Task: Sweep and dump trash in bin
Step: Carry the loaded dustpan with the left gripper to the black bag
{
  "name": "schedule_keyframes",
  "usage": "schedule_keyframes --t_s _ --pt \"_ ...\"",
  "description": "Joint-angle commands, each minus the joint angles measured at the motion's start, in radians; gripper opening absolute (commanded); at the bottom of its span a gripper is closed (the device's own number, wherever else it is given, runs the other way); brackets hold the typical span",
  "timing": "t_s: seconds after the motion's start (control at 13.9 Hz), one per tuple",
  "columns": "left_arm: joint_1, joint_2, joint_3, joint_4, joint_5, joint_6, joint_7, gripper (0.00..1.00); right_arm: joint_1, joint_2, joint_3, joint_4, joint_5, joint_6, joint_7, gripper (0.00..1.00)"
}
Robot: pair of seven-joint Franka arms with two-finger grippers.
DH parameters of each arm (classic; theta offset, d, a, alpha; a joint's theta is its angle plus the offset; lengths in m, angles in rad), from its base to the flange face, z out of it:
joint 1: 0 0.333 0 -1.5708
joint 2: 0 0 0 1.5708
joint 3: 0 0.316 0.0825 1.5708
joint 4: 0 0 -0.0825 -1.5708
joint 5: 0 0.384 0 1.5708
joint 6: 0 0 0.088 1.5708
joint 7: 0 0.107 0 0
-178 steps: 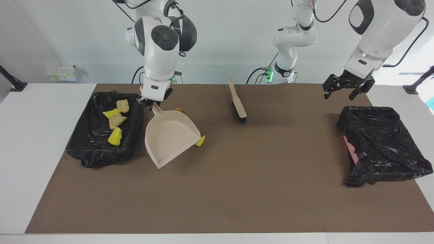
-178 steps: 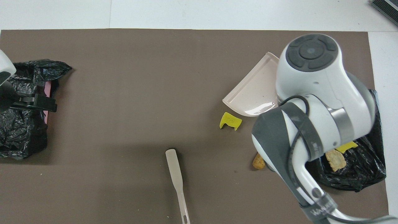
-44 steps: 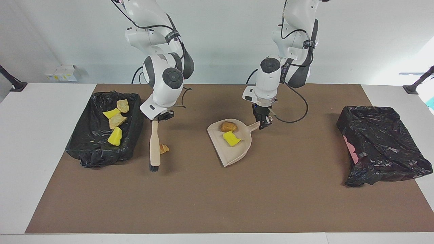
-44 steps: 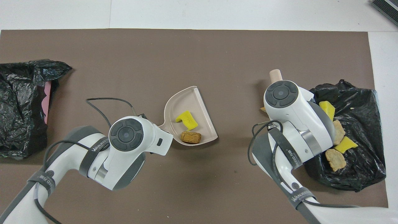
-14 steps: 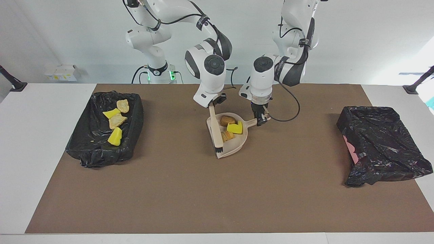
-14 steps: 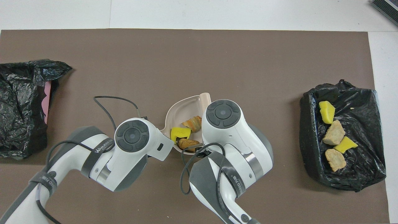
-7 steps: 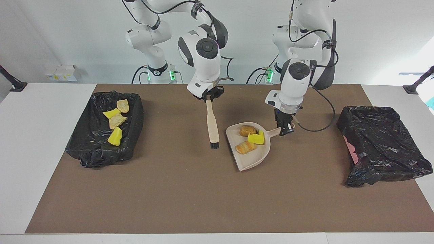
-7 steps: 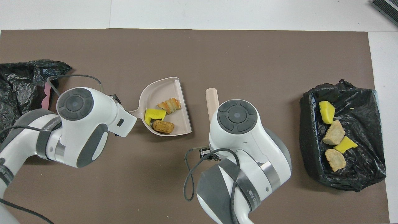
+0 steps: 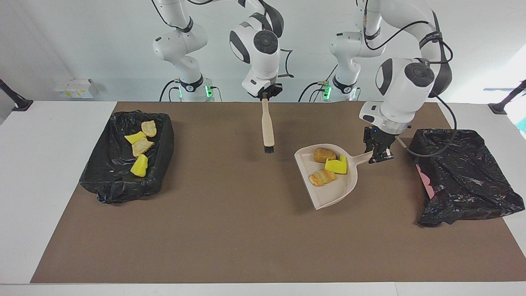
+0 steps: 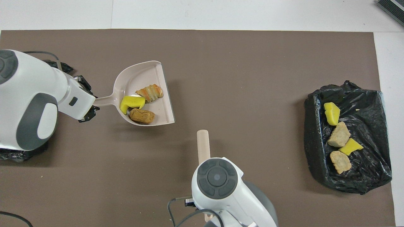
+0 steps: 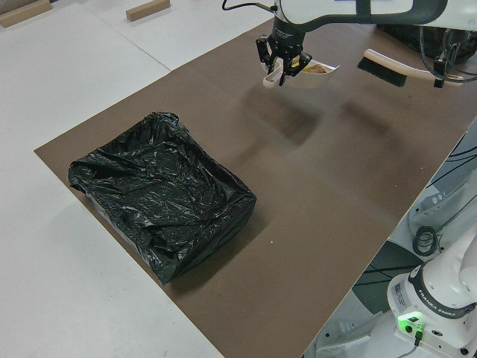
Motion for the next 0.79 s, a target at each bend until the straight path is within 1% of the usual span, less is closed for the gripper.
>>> schedule_keyframes --t_s 0.0,0.14,0.22,0.36,0.5,0.58,0.72 --pt "0.028 -0.002 0.0 0.103 -0.016 -0.097 0.03 0.0 0.061 -0.078 -0.002 -0.108 0.036 0.052 0.055 0.0" --pt "0.036 -0.004 0.008 0.151 -0.008 -0.129 0.072 0.0 0.15 -0.077 -0.002 -0.177 0.036 0.183 0.145 0.0" --pt "0.062 -0.007 0.023 0.154 -0.01 -0.137 0.118 0.0 0.189 -0.069 -0.002 -0.205 0.036 0.235 0.165 0.0" --pt "0.135 -0.008 0.026 0.156 -0.022 -0.152 0.224 0.0 0.252 -0.048 -0.002 -0.237 0.037 0.295 0.185 0.0" --pt "0.192 -0.012 0.026 0.154 -0.024 -0.152 0.301 0.0 0.295 -0.046 -0.002 -0.289 0.037 0.358 0.225 0.0" --pt "0.224 -0.015 0.026 0.151 -0.024 -0.152 0.348 0.0 0.304 -0.048 -0.002 -0.312 0.037 0.375 0.235 0.0" --pt "0.295 -0.021 0.031 0.143 -0.024 -0.143 0.465 0.0 0.306 -0.049 -0.002 -0.32 0.041 0.371 0.27 0.0"
